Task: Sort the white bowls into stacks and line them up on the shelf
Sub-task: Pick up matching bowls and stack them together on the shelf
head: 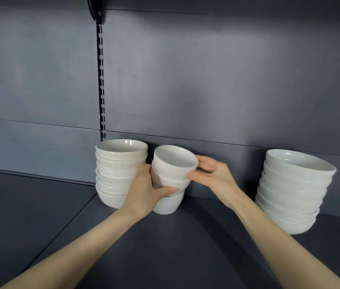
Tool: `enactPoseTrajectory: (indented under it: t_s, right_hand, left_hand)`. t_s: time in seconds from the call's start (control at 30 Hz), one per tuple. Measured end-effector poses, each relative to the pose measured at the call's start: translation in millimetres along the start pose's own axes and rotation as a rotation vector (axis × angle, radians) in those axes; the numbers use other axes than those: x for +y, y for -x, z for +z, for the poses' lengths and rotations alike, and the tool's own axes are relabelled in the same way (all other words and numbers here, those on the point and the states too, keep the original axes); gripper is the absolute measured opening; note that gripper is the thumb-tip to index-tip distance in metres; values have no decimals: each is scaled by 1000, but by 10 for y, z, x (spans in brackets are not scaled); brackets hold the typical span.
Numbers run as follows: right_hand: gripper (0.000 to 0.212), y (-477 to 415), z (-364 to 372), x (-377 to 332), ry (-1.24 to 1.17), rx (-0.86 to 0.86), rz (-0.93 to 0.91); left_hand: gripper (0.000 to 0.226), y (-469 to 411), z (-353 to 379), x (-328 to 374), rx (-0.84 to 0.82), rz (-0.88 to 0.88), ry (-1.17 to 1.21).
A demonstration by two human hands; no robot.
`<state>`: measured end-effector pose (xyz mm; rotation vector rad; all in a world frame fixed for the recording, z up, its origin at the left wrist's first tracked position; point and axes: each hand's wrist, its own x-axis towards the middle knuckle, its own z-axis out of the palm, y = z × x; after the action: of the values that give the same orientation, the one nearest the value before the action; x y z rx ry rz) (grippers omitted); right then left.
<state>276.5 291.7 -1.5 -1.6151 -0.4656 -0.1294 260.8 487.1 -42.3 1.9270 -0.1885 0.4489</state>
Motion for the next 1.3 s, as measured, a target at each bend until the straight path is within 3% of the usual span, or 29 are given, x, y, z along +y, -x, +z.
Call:
enactPoseTrajectory:
  t_s: [0.4,0.73,1.1,1.3]
  right_hand:
    - [44,80,-276,64,35,12,25]
    - [37,518,-583,-23,99,115,59]
    - [35,702,-596,-25,113,191,69]
    - [38,730,-578,-8,119,223,77]
  left_hand:
    - [64,111,251,103,-36,-9,-169]
    - [57,331,652,193,-161,-13,-24]
    - [64,413,733,186,-165,15,96]
    - [54,455,743,176,-169,43,166]
